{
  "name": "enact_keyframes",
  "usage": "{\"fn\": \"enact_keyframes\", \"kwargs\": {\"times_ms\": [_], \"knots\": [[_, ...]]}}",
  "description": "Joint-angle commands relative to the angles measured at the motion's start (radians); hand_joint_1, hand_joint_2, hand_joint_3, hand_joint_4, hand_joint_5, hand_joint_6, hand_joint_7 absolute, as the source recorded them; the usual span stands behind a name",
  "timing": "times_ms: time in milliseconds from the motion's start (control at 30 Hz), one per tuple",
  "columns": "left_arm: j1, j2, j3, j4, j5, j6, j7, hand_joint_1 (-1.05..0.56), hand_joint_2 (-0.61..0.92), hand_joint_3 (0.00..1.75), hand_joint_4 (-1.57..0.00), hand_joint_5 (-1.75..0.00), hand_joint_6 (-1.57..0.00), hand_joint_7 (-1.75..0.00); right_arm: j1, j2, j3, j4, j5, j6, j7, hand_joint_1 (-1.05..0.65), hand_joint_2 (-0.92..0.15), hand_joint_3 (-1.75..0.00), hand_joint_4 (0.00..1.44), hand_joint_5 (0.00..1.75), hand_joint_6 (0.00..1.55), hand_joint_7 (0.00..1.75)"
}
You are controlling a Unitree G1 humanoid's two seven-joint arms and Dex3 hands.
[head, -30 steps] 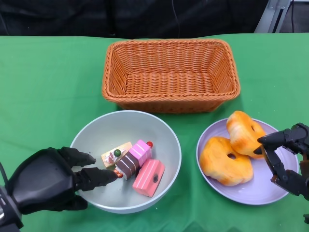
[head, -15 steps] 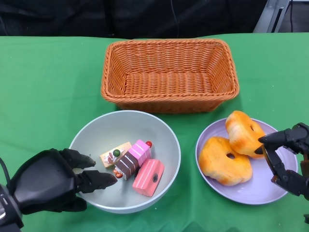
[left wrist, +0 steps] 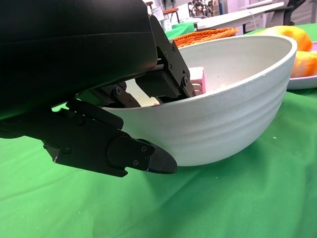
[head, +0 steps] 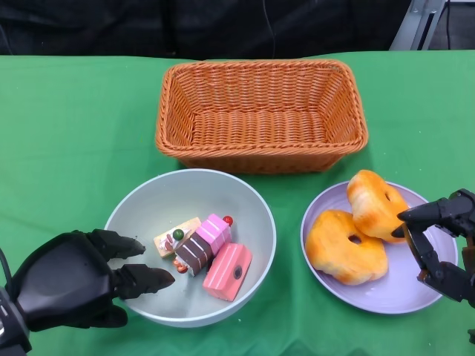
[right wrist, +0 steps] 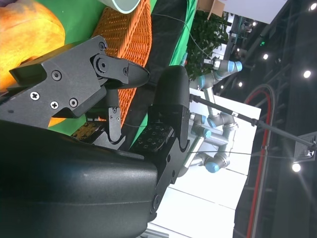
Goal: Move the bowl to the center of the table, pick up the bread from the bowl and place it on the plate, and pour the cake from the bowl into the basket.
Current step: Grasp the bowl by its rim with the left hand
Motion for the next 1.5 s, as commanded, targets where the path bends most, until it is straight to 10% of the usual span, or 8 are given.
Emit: {"fn": "enact_keyframes", "kwargs": {"times_ms": [33,867,1500], "knots": [[0.022,0.025,-0.014,0.007,0.003,0.01,0.0,-0.46,0.92,0.1,-0.72,0.0,-0.63,0.0,0.016,-0.008,-0.008,-0.019,0.015,-0.002,-0.003,-0.1,-0.64,-0.66,0.8,1.17,0.82,0.91],[-0.074,-0.068,-0.151,0.206,0.048,0.082,0.194,-0.47,0.92,0.12,-0.7,-0.01,-0.59,-0.01,0.045,-0.005,-0.001,-0.075,0.01,0.01,0.001,-0.13,-0.63,-0.7,0.8,1.17,0.82,0.94],[-0.048,-0.069,-0.162,0.047,0.022,0.115,0.07,-0.47,0.92,0.09,-0.79,-0.05,-0.71,-0.04,0.033,-0.005,0.0,-0.076,0.027,0.013,0.014,-0.13,-0.67,-0.6,0.8,1.16,0.8,0.94]]}}
